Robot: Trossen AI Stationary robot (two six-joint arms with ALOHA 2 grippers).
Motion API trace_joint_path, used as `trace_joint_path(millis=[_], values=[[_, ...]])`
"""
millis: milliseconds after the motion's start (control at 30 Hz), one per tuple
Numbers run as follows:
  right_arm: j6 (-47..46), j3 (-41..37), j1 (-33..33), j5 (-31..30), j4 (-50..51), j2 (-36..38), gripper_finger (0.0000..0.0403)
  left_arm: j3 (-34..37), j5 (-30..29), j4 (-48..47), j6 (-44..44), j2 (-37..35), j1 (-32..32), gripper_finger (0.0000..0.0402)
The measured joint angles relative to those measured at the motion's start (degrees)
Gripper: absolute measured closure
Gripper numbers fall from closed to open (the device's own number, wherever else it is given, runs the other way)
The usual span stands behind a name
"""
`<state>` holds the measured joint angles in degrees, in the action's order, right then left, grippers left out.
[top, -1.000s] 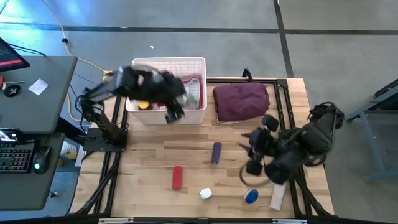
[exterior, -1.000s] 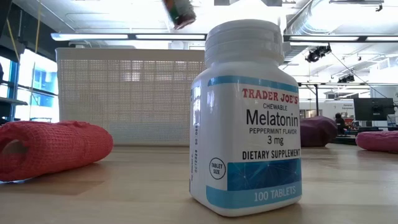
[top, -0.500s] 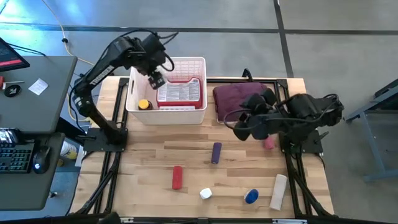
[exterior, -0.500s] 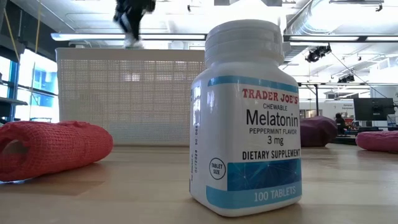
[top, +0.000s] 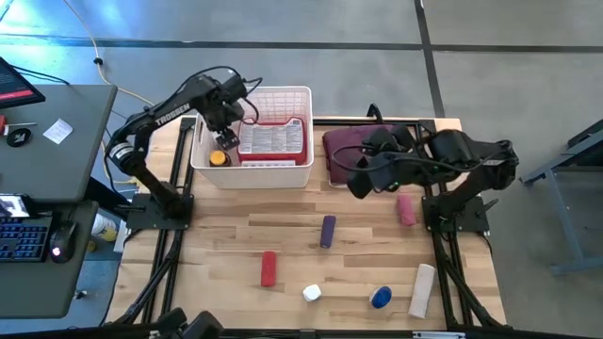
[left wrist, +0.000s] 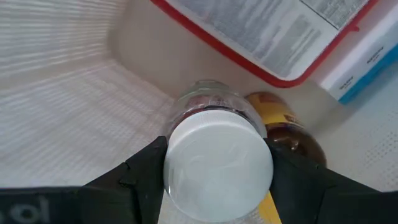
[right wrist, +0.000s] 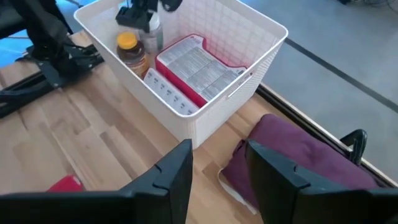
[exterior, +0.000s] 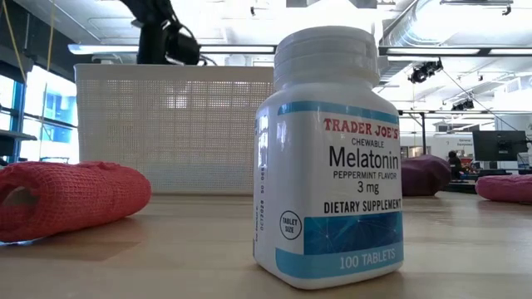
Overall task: Pick & place medical supplies in basket/bin
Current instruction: Put the green pill bottle into the white bin, then put the blue pill bottle into the white bin
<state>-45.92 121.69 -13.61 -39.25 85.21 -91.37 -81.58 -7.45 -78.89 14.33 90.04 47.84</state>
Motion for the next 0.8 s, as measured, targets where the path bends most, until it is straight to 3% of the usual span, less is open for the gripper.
trace_joint_path(millis=[233, 400, 533, 800], values=[[2.3, 0.0, 2.5, 0.4, -0.2, 0.0, 0.0263, 8.0, 0.8, 7.1, 0.9, 0.0, -0.2, 0.0131], [2.9, 0.0, 3.9, 2.3, -0.7, 0.0, 0.0263, 11.3, -0.5, 7.9, 0.7, 0.0, -0.2, 0.0053], [4.0, 0.0, 4.3, 3.9, -1.0, 0.0, 0.0263, 12.0, -1.3, 7.7, 0.4, 0.0, -0.3, 0.0018], [5.0, 0.0, 4.2, 6.1, -2.0, 0.0, 0.0263, 7.2, -1.7, 3.3, -1.5, 0.0, -0.2, 0.0027]])
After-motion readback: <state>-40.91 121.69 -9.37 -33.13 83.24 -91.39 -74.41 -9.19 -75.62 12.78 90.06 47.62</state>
